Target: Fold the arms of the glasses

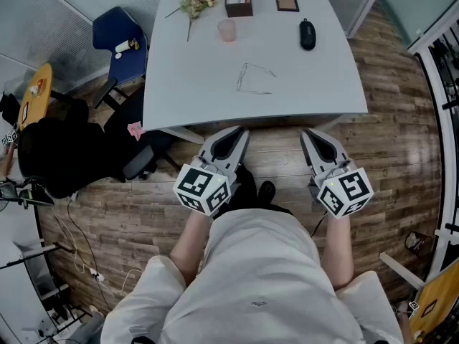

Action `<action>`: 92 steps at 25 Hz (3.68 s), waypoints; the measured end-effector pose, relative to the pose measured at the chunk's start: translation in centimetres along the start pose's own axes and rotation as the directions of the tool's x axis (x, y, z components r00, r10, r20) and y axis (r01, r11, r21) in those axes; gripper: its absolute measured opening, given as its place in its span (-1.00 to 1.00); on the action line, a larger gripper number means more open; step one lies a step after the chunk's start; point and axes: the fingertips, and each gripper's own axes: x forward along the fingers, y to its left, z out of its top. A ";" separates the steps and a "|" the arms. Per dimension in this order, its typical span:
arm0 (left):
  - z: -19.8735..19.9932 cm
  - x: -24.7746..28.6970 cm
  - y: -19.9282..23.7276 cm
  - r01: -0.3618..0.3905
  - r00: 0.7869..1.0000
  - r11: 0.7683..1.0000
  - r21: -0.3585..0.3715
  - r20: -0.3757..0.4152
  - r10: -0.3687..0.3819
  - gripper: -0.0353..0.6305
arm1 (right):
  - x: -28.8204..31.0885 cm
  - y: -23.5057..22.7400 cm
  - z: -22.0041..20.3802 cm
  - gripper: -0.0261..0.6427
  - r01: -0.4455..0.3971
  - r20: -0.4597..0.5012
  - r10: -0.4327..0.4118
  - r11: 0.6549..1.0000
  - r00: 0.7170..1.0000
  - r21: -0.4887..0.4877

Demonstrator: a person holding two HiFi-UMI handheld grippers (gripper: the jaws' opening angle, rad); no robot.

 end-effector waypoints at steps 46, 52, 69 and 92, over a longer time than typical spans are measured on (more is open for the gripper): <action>-0.5 -0.3 6.7 -0.023 0.997 1.000 -0.003 -0.077 0.023 -0.52 | 6.6 1.0 -0.6 -0.64 -0.003 -0.091 0.003 1.000 0.996 -0.005; 0.2 1.2 9.8 -0.015 0.996 1.000 -0.021 -0.086 0.013 -0.51 | 10.0 0.4 -0.5 -0.60 -0.025 -0.123 0.025 1.000 0.992 0.003; 2.7 6.3 17.3 0.083 0.991 0.996 -0.029 -0.105 -0.086 -0.51 | 17.3 -2.1 1.9 -0.60 0.076 -0.141 -0.076 0.997 0.987 -0.003; 0.7 9.6 22.2 0.227 0.949 0.968 -0.104 -0.199 -0.244 -0.51 | 21.3 -4.0 0.3 -0.60 0.256 -0.210 -0.244 0.966 0.947 0.029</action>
